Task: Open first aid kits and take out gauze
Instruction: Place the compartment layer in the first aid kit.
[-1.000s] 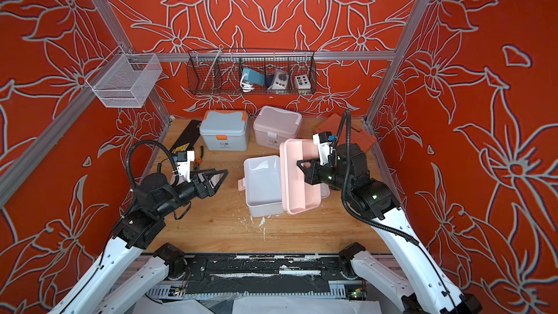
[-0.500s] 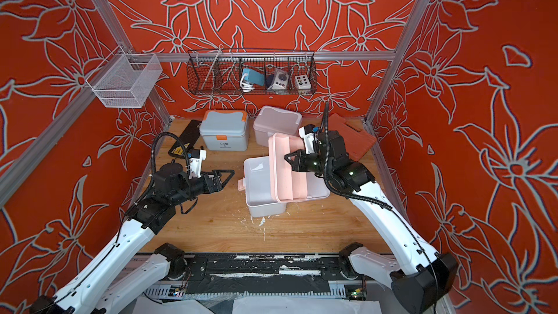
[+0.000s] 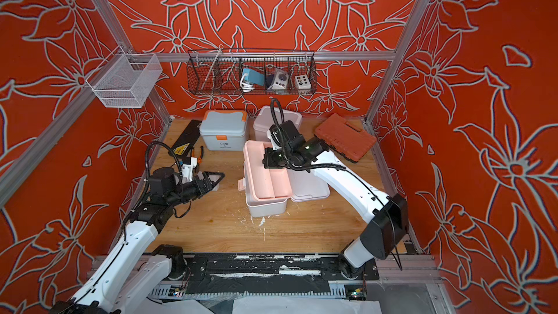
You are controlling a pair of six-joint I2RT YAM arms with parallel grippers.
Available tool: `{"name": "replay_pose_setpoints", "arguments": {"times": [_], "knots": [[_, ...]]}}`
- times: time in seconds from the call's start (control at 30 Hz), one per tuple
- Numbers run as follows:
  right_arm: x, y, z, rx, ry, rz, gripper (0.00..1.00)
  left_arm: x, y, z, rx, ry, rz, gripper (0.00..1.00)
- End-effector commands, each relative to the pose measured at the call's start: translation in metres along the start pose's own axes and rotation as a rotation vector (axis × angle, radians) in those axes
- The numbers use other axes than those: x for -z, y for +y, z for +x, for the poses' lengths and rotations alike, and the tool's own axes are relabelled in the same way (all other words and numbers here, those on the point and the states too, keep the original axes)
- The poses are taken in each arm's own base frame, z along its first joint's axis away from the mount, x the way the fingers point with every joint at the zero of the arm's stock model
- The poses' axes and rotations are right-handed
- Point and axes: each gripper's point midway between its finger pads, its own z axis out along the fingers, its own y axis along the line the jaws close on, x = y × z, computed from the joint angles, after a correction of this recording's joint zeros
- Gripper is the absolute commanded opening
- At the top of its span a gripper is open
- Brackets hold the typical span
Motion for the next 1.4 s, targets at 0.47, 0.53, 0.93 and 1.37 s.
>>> {"name": "replay_pose_setpoints", "arguments": {"times": [0.47, 0.53, 0.93, 1.37], "knots": [[-0.039, -0.028, 0.024, -0.007, 0.17, 0.436, 0.0, 0.007, -0.004, 0.002, -0.051, -0.007, 0.023, 0.98], [-0.043, -0.03, 0.024, -0.012, 0.17, 0.452, 0.0, 0.007, -0.003, 0.003, -0.052, -0.006, 0.02, 0.98], [-0.064, -0.041, 0.021, -0.027, 0.192, 0.531, 0.0, 0.007, -0.002, 0.005, -0.055, -0.003, 0.02, 0.98], [-0.079, -0.052, 0.023, -0.02, 0.217, 0.585, 0.0, 0.007, -0.002, 0.005, -0.056, -0.002, 0.021, 0.98]]}}
